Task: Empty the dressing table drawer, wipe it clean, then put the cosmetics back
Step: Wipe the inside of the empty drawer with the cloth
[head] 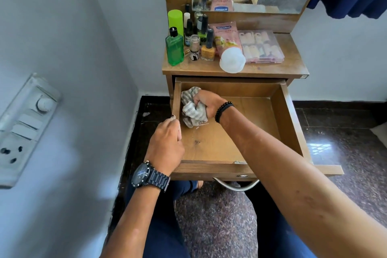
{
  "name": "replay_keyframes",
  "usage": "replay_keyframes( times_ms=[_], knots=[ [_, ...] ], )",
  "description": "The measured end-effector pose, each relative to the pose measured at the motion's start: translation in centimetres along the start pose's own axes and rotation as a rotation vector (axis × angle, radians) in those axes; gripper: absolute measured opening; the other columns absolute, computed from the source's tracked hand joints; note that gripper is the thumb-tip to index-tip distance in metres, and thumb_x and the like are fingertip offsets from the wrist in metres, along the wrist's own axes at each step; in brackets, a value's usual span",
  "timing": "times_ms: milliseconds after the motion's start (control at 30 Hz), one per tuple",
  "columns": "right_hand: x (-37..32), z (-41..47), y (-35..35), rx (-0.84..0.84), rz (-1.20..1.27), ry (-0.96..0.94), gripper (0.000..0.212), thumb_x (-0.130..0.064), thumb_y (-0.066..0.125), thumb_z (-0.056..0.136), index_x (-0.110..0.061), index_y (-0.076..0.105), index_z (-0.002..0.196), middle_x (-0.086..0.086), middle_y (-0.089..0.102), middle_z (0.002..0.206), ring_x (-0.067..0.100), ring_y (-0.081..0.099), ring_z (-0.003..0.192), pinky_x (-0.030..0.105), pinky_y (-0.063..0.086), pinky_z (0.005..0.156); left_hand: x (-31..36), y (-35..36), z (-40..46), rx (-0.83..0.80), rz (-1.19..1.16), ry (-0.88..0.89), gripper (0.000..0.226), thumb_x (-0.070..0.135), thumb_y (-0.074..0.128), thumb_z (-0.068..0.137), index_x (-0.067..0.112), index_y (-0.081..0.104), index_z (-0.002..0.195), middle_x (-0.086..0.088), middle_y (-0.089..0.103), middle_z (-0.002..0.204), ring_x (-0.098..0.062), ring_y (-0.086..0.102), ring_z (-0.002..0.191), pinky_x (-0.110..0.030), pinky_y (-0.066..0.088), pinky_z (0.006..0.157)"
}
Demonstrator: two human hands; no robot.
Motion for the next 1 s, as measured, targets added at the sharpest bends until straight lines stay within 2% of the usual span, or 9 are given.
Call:
replay_keyframes(
  times_ms=[67, 133, 200, 300, 467, 600, 700, 833, 1000],
  knots=[
    [0.3, 0.9, -0.8, -0.077, -0.047, -0.003, 0.032, 0.003, 0.047, 0.054, -0.009, 0.052, 0.084, 0.015, 0.051, 0.092, 0.030, 0.057, 0.083, 0.038, 0.051, 0.078, 0.0, 0.0, -0.1, -0.001, 0.005, -0.003, 0.031, -0.006, 0.051, 0.079, 0.014, 0.033, 0.063, -0.008, 0.060, 0.114, -0.017, 0.047, 0.126, -0.014, 0.034, 0.077],
    [-0.4, -1.7, -1.1, -0.144, -0.059, 0.002, 0.036, 0.006, 0.042, 0.065, -0.002, 0.057, 0.097, 0.019, 0.059, 0.089, 0.033, 0.061, 0.085, 0.044, 0.052, 0.086, 0.0, 0.1, 0.0, -0.007, 0.008, -0.004, 0.031, -0.006, 0.051, 0.079, 0.014, 0.033, 0.064, -0.009, 0.060, 0.118, -0.016, 0.046, 0.127, -0.015, 0.035, 0.079],
    [-1.4, -3.6, -1.8, -0.214, -0.036, -0.035, 0.037, 0.010, 0.034, 0.075, 0.004, 0.057, 0.103, 0.021, 0.064, 0.089, 0.034, 0.064, 0.084, 0.047, 0.053, 0.084, -0.2, 0.1, 0.0, -0.012, 0.007, -0.006, 0.033, -0.006, 0.052, 0.079, 0.016, 0.032, 0.063, -0.008, 0.060, 0.115, -0.016, 0.046, 0.127, -0.016, 0.038, 0.079],
    [-2.1, -4.7, -3.6, -0.193, -0.150, -0.148, 0.028, 0.013, 0.035, 0.076, 0.003, 0.053, 0.093, 0.023, 0.061, 0.092, 0.034, 0.062, 0.084, 0.044, 0.052, 0.084, -0.1, 0.0, 0.1, -0.013, -0.001, -0.007, 0.038, -0.007, 0.050, 0.079, 0.018, 0.028, 0.061, -0.008, 0.061, 0.114, -0.016, 0.046, 0.127, -0.018, 0.039, 0.081],
    [-2.1, -6.2, -5.2, 0.040, -0.900, -0.602, 0.025, 0.007, 0.049, 0.080, -0.007, 0.059, 0.098, 0.009, 0.064, 0.094, 0.024, 0.059, 0.086, 0.029, 0.046, 0.071, -0.1, 0.0, 0.1, -0.012, 0.011, -0.024, 0.036, -0.008, 0.048, 0.079, 0.017, 0.029, 0.061, -0.006, 0.061, 0.111, -0.013, 0.045, 0.127, -0.016, 0.036, 0.074],
    [-2.4, -5.2, -2.3, 0.155, -1.686, -1.037, 0.039, -0.001, 0.047, 0.090, -0.010, 0.053, 0.128, 0.006, 0.056, 0.129, 0.024, 0.048, 0.115, 0.036, 0.044, 0.096, -0.3, 0.1, 0.1, -0.020, 0.012, -0.027, 0.036, -0.007, 0.051, 0.078, 0.017, 0.030, 0.061, -0.006, 0.062, 0.108, -0.013, 0.046, 0.127, -0.016, 0.036, 0.072],
    [-2.3, -4.2, 0.0, 0.149, -2.031, -1.186, 0.036, -0.010, 0.040, 0.097, -0.013, 0.049, 0.132, 0.003, 0.052, 0.132, 0.024, 0.042, 0.122, 0.037, 0.042, 0.099, -0.4, 0.2, 0.1, -0.019, 0.009, -0.022, 0.036, -0.007, 0.051, 0.078, 0.017, 0.030, 0.061, -0.007, 0.062, 0.110, -0.014, 0.046, 0.128, -0.015, 0.036, 0.075],
    [-1.8, -3.6, 2.2, 0.116, -2.142, -1.198, 0.032, -0.011, 0.037, 0.098, -0.010, 0.055, 0.123, 0.007, 0.053, 0.129, 0.027, 0.044, 0.121, 0.037, 0.036, 0.100, -0.5, 0.4, 0.2, -0.012, 0.008, -0.019, 0.039, -0.007, 0.051, 0.078, 0.019, 0.028, 0.060, -0.008, 0.060, 0.119, -0.016, 0.047, 0.126, -0.016, 0.038, 0.077],
    [-2.2, -3.5, 2.1, 0.040, -2.074, -1.066, 0.026, -0.018, 0.050, 0.093, -0.011, 0.062, 0.116, 0.009, 0.046, 0.130, 0.025, 0.047, 0.113, 0.035, 0.043, 0.092, -0.4, 0.3, 0.1, -0.005, 0.012, -0.011, 0.037, -0.008, 0.051, 0.078, 0.018, 0.030, 0.062, -0.008, 0.059, 0.120, -0.016, 0.046, 0.127, -0.016, 0.037, 0.080]
  ],
)
Point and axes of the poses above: each hand's wrist, its own z-axis towards the middle knuckle, its own y-axis out of the palm, x = y × z, the point moved 4 cm from there along z, towards the middle knuckle
